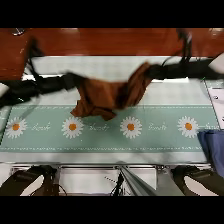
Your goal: Fold the shirts.
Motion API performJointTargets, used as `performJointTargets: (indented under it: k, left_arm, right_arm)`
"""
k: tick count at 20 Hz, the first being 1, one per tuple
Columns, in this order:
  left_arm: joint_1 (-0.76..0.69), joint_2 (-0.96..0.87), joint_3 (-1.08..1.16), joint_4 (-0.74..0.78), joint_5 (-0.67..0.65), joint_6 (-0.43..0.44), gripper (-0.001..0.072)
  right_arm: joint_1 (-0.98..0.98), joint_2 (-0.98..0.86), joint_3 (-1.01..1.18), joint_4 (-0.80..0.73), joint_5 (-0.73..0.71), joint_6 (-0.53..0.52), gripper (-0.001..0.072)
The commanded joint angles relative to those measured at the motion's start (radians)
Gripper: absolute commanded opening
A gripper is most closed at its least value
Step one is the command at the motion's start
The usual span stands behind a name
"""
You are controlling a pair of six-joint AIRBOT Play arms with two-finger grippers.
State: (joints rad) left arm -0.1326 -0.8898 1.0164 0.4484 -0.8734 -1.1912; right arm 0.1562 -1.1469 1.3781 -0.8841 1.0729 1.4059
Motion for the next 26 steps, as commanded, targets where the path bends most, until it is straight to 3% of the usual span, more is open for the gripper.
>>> performJointTargets:
  k: [1, 4, 7, 11, 13, 16, 21, 26]
  left_arm:
    - [0.159, 0.062, 0.391, 0.0, -0.03, -0.012, 0.0018]
    - [0.243, 0.107, 0.632, 0.005, -0.037, -0.03, 0.0018]
    - [0.325, 0.183, 0.769, 0.069, -0.036, -0.029, 0.0018]
    - [0.408, 0.311, 0.853, 0.303, -0.037, -0.043, 0.0018]
    - [0.419, 0.366, 0.853, 0.396, -0.047, -0.043, 0.0019]
    - [0.419, 0.385, 0.852, 0.412, -0.144, -0.074, 0.0019]
    - [0.419, 0.352, 0.627, 0.379, -0.304, -0.123, 0.0019]
    - [0.41, 0.211, 0.216, 0.328, -0.303, -0.084, 0.0019]
  right_arm:
    - [-0.005, 0.002, 0.588, -0.154, 0.228, 0.077, 0.0029]
    - [-0.005, 0.055, 0.866, -0.155, 0.335, 0.084, 0.0029]
    - [-0.005, 0.23, 0.816, -0.214, 0.338, 0.082, 0.0029]
    - [-0.005, 0.415, 0.726, -0.314, 0.356, 0.096, 0.0029]
    - [-0.005, 0.451, 0.699, -0.325, 0.418, 0.106, 0.0029]
    - [-0.005, 0.455, 0.672, -0.32, 0.522, 0.131, 0.003]
    - [-0.005, 0.453, 0.389, -0.24, 0.494, 0.142, 0.003]
    - [-0.005, 0.315, 0.009, -0.293, 0.274, 0.071, 0.0028]
